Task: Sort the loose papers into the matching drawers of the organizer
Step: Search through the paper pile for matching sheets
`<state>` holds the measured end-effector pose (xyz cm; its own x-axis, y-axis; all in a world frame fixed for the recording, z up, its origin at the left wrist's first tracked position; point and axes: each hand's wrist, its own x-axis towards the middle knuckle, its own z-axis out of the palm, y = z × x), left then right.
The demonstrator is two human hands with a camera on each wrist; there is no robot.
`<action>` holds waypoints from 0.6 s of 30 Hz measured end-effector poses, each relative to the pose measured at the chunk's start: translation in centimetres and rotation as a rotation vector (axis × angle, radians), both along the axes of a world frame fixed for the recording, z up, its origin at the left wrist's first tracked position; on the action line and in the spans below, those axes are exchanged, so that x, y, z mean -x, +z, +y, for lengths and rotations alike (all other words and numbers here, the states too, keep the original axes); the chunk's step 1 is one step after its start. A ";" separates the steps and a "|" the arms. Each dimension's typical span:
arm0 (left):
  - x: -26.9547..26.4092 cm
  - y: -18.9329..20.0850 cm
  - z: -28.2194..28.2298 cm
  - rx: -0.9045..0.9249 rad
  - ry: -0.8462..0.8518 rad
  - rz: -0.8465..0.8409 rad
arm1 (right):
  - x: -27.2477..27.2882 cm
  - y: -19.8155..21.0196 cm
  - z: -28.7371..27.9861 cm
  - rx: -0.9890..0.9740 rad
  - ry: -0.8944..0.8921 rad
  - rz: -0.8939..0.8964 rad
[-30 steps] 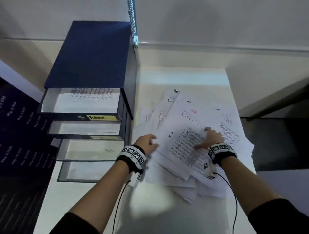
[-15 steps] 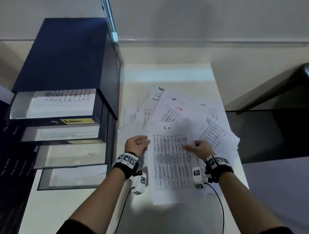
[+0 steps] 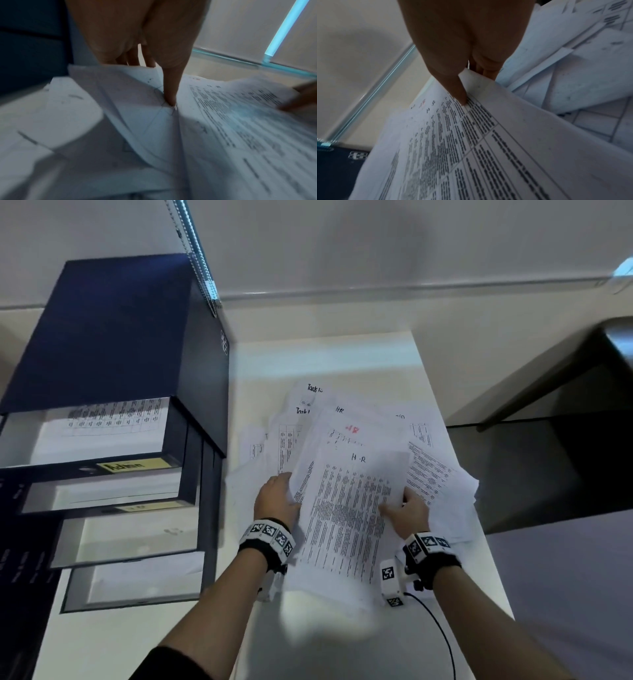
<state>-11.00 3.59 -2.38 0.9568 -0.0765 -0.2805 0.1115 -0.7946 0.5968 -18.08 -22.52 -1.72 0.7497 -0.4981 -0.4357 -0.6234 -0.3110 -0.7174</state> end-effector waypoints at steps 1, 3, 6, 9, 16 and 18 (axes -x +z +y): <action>0.4 0.4 -0.1 0.017 -0.023 -0.031 | 0.0 -0.2 0.4 0.010 0.005 -0.008; 1.3 1.0 -0.2 0.008 -0.074 -0.102 | 0.1 -0.1 0.9 0.017 0.009 -0.031; 1.9 1.2 -0.1 -0.061 -0.120 -0.155 | 0.2 -0.3 1.5 0.034 0.023 -0.049; 2.0 1.3 -0.1 -0.085 -0.077 -0.097 | 0.3 -1.0 1.8 0.126 0.078 -0.032; 1.4 1.2 0.9 -0.081 0.006 0.038 | 1.2 -1.5 2.6 0.383 0.305 -0.210; 1.9 1.0 1.1 -0.072 -0.019 0.024 | 1.4 -2.0 2.6 0.431 0.340 -0.168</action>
<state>-12.90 4.67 -1.38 0.9482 -0.0731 -0.3092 0.1099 -0.8377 0.5350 -19.43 -19.92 -3.67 0.9404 -0.3226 -0.1072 -0.3250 -0.7608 -0.5617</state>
